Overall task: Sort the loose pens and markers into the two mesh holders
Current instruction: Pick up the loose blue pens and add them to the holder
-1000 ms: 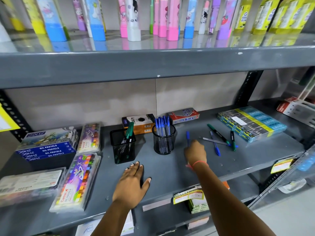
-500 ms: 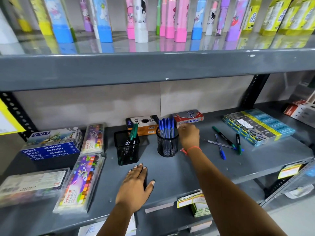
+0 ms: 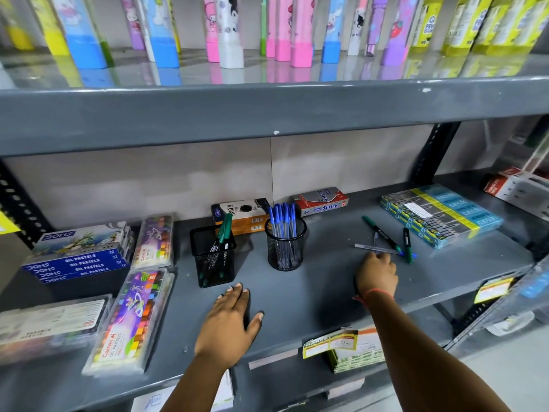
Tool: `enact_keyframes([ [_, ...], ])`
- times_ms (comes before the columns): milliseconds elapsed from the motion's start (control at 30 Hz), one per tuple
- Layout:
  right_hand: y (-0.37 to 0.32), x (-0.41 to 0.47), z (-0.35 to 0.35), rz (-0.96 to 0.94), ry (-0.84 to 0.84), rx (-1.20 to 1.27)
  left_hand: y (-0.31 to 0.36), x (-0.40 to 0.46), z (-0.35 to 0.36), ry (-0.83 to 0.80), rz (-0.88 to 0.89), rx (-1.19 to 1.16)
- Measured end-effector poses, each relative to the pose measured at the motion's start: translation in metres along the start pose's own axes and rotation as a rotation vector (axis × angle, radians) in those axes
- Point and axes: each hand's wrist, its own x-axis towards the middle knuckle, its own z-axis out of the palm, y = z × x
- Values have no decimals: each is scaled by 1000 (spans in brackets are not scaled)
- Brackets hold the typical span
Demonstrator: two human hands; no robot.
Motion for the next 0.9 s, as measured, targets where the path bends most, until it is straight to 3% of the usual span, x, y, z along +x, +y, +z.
enact_keyframes([
  [167,-7,-13,6,-88,-26,81,0,0,0,3,-5,-4],
  [267,-16,-23,8,-91,16,258,1,0,-1,0,-6,-10],
  [467,-53,-25,-32,-108,251,705,0,0,0,-8,-7,12],
  [667,-101,-21,-89,-355,476,881,1,0,0,-6,-12,18],
  [800,-125,-17,-92,-442,395,863,0,1,1,-3,-7,24],
  [900,-133,-13,-74,-517,226,655,-1,1,2,-1,-8,31],
])
